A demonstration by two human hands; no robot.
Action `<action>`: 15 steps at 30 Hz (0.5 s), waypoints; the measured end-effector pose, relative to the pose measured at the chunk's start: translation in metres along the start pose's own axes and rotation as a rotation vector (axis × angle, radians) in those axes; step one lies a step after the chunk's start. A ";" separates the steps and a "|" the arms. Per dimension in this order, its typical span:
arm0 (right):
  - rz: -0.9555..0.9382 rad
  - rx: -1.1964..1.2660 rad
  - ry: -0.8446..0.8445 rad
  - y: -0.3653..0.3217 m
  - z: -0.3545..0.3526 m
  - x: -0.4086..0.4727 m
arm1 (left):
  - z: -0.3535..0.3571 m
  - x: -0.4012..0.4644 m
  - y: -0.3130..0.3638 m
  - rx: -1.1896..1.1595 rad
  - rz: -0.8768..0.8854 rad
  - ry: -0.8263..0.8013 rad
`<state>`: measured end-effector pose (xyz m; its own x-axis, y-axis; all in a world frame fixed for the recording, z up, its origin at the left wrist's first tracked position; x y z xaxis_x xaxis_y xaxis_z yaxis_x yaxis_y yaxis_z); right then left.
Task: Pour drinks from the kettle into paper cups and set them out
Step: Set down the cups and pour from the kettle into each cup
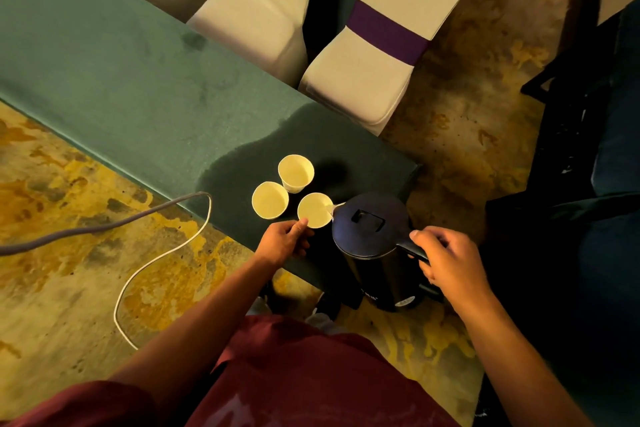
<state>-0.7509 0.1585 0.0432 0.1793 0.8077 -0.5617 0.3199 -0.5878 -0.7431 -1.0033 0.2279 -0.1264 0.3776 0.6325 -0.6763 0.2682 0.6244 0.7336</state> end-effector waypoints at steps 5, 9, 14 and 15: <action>-0.043 0.143 0.042 0.007 0.001 -0.003 | 0.002 -0.004 0.006 0.034 -0.039 0.008; -0.041 0.230 0.065 0.012 0.001 0.000 | 0.006 -0.008 0.010 0.061 -0.040 0.045; -0.059 0.267 0.034 0.014 -0.009 0.000 | 0.009 -0.021 0.014 0.057 -0.039 0.105; -0.059 0.271 0.038 0.015 -0.012 0.002 | 0.008 -0.024 0.017 0.079 -0.030 0.108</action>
<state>-0.7348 0.1515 0.0353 0.2042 0.8390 -0.5044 0.0711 -0.5266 -0.8472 -1.0010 0.2198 -0.0973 0.2720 0.6627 -0.6978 0.3487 0.6080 0.7133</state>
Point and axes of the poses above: each hand's wrist, its own x-axis towards the middle knuckle, its own z-axis out of the palm, y = z × x, the point moved 1 cm from there along x, towards the middle knuckle, and after that the axes turned 10 degrees about -y, right-handed, at the moved point
